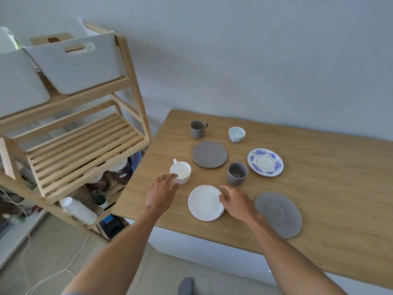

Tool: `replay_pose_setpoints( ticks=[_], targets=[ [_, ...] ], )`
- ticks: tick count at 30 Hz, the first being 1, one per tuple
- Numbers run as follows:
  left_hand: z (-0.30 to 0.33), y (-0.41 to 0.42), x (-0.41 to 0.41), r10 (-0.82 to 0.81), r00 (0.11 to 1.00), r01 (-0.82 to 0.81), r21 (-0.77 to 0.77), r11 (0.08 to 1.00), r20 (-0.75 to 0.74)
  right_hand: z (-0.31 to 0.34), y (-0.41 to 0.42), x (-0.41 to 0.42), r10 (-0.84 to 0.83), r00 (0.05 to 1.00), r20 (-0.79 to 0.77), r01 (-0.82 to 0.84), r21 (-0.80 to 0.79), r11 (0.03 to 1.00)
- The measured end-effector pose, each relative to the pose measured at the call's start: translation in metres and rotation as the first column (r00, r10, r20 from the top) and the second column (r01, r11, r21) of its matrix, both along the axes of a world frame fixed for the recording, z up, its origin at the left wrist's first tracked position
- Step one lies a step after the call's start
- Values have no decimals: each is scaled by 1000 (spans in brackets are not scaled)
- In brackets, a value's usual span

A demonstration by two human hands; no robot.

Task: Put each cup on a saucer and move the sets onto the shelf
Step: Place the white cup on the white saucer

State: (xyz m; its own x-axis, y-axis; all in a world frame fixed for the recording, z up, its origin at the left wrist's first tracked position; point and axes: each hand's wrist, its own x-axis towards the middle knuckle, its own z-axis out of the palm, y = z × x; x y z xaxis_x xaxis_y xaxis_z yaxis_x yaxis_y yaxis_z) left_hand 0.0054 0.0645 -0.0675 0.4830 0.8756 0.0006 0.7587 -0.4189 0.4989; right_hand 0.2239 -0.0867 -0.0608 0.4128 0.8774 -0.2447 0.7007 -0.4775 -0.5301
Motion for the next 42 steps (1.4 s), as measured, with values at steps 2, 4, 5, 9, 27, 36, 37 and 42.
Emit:
replay_pose_setpoints(
  ticks=[2,4,5,9,27,36,37,42],
  targets=[
    [-5,3,-1,6,1000,-7,30,1000,24,-7,2,0,0,1000,20,0,-22,1000],
    [-10,6,-1,7,999,-10,70,998,53,-12,3,0,-7,1000,12,7,-26,1000],
    [-13,7,-1,3,998,-9,85,996,69,-15,4,0,-17,1000,-3,17,-25,1000],
    [-18,13,0,-12,992,0,99,995,126,-24,8,0,-93,990,-106,93,-4,996],
    [-33,33,-19,-255,958,205,305,930,131,-48,17,-13,-281,936,-213,308,105,946],
    [-25,27,-29,-242,942,169,292,941,233,-48,26,-19,-301,920,-250,336,111,935],
    [-23,23,-29,-244,940,172,286,943,240,-47,28,-20,-304,915,-264,343,114,932],
    [-17,0,-20,-239,928,173,239,955,284,-37,30,-21,-301,888,-348,362,125,924]
  ],
)
